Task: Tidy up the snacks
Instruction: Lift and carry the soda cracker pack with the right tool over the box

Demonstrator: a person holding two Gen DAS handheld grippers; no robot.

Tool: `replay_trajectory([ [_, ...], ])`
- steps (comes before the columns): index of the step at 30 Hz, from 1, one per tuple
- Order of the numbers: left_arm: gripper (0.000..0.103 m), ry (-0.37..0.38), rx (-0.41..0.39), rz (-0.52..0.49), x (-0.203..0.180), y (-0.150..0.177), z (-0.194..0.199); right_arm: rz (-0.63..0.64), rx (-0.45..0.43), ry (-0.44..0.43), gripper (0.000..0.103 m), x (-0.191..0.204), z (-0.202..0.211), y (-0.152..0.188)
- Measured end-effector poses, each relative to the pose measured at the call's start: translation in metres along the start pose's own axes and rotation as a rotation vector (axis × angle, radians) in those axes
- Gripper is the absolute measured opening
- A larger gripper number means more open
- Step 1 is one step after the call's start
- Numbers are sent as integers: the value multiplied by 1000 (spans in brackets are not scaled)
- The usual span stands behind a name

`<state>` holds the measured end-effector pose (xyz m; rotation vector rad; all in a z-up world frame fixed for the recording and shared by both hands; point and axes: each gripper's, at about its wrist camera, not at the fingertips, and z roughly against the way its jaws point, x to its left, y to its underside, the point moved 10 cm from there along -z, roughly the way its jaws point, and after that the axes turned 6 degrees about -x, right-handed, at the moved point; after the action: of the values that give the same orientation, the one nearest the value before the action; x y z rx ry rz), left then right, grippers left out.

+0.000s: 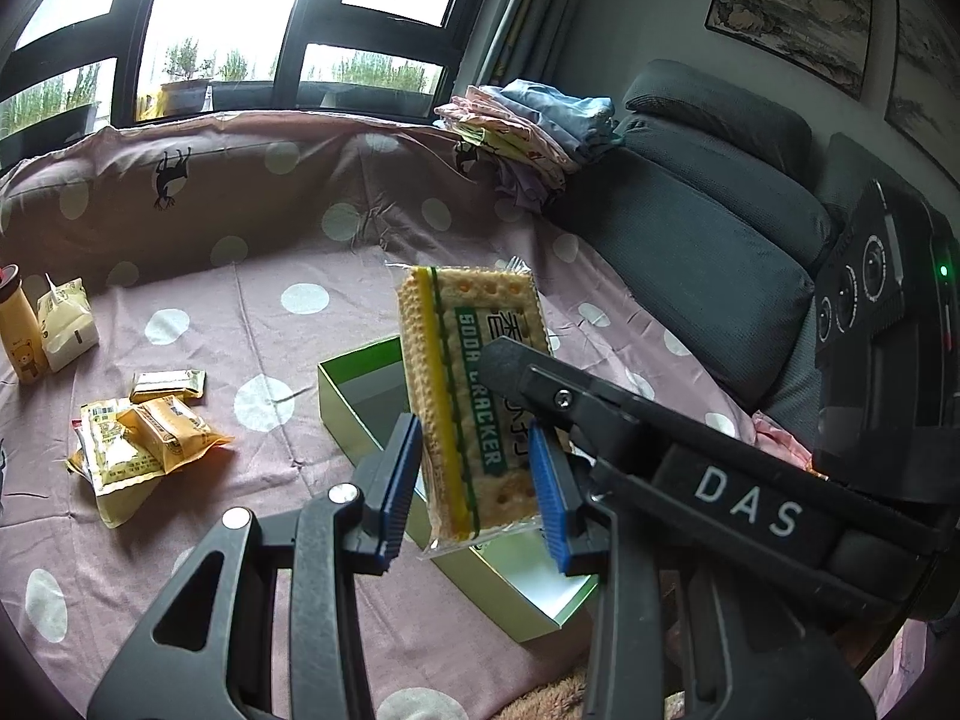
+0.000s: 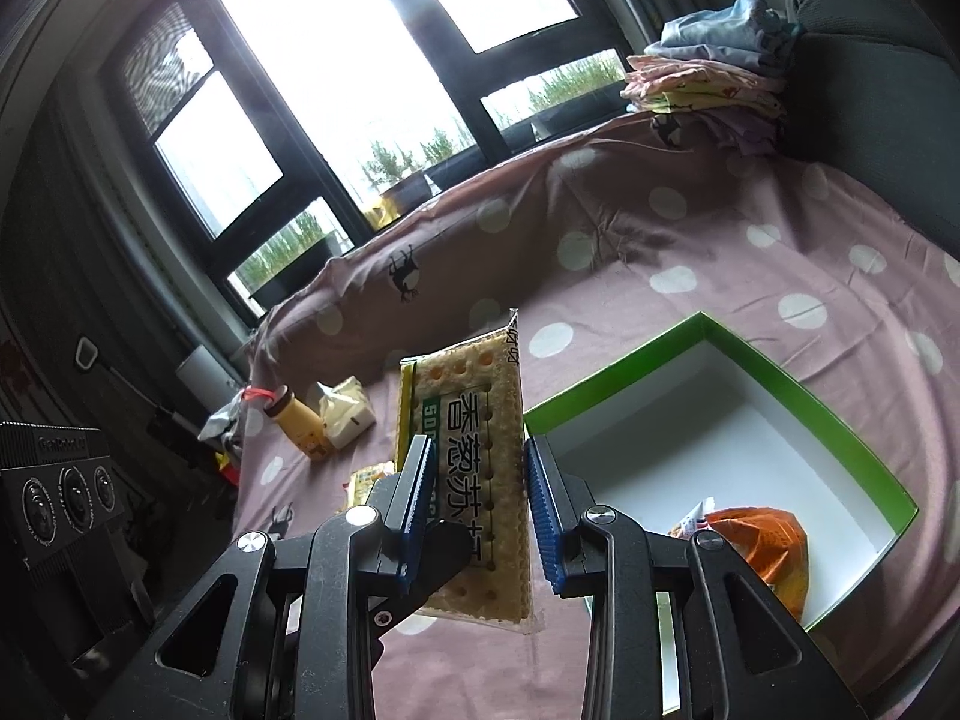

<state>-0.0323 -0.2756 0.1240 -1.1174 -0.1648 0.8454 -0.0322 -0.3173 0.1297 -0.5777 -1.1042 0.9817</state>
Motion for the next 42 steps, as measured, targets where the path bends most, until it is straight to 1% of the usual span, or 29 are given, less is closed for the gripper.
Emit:
replay_trajectory([
  [16, 35, 42, 48, -1, -13, 4, -24, -51, 2, 50, 34, -29, 0, -4],
  [27, 35, 82, 94, 9, -26, 10, -45, -92, 13, 103, 34, -54, 0, -3],
  [36, 35, 115, 143, 30, -34, 17, -63, -119, 31, 150, 34, -73, -2, -1],
  [42, 35, 140, 192, 60, -37, 25, -76, -136, 51, 186, 34, -86, -6, 3],
])
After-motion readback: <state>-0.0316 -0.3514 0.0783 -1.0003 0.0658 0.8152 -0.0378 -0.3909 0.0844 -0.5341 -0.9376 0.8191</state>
